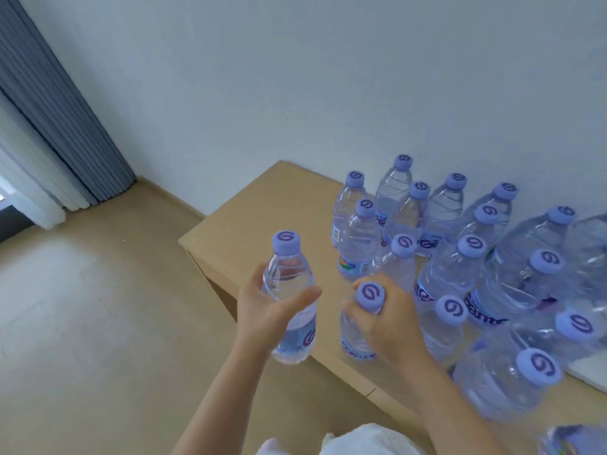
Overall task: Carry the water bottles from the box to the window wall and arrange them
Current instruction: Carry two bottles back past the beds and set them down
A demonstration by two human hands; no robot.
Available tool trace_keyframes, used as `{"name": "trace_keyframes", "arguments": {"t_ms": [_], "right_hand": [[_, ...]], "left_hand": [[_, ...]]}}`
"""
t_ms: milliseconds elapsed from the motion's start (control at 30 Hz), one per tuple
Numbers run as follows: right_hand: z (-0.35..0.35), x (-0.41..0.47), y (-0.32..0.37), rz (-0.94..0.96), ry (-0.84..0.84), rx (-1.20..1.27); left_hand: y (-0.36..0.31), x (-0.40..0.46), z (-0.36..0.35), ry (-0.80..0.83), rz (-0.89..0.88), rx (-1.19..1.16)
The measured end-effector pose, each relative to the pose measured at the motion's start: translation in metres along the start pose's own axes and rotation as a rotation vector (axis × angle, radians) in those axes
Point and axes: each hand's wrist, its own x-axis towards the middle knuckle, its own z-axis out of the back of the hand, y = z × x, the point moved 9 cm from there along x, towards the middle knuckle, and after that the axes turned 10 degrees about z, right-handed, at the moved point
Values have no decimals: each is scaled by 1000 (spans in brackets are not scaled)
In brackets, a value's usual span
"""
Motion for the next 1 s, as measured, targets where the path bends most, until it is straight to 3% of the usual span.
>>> {"name": "trace_keyframes", "arguments": {"t_ms": [233,567,767,1000], "right_hand": [[5,-7,-7,-107,-61,-91],[19,-44,-7,-247,-386,-118],[19,-60,9,-168,-662,-260],[20,-73,15,-170,-689,-287]], "left_hand": [[2,61,-49,241,18,81],[16,90,-109,510,-7,281],[21,81,-111,557,-67,336],[-34,53,-102,601,-228,270]]}}
